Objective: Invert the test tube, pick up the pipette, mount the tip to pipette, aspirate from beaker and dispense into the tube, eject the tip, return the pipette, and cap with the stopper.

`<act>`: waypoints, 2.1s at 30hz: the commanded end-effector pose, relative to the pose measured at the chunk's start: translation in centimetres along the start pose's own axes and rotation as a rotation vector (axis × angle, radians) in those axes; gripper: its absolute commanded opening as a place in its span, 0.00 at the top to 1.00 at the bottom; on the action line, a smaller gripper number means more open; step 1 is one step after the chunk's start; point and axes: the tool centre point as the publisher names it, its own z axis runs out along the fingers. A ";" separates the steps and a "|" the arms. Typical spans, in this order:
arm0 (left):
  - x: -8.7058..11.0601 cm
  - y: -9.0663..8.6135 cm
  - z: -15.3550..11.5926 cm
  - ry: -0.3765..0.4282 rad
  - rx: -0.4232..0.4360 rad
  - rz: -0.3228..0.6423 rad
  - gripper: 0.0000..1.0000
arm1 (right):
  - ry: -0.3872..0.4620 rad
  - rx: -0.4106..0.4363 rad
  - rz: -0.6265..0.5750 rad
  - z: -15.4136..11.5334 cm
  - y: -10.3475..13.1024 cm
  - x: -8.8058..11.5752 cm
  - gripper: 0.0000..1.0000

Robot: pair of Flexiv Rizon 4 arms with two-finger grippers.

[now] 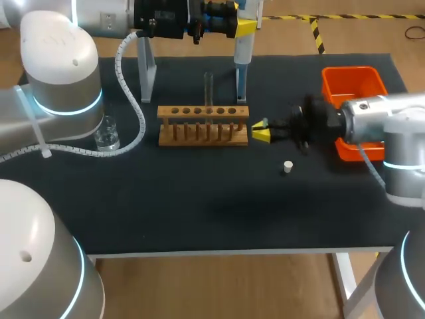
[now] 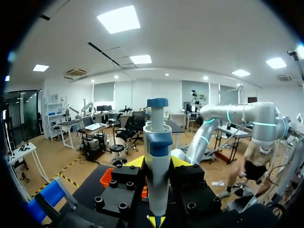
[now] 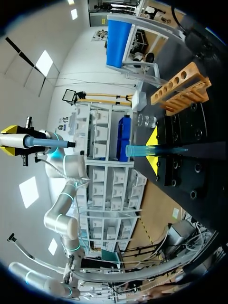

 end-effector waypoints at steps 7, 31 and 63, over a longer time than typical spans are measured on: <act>-0.1 -0.1 0.0 0.003 -0.002 -0.001 1.00 | 0.018 -0.003 -0.002 3.1 0.1 -0.6 1.00; -0.1 -0.1 0.0 0.003 -0.002 -0.001 1.00 | 0.021 0.000 0.020 5.0 1.1 -0.4 1.00; -0.1 -0.1 0.0 0.003 -0.002 -0.001 1.00 | 0.015 0.005 0.008 5.1 3.8 -0.2 1.00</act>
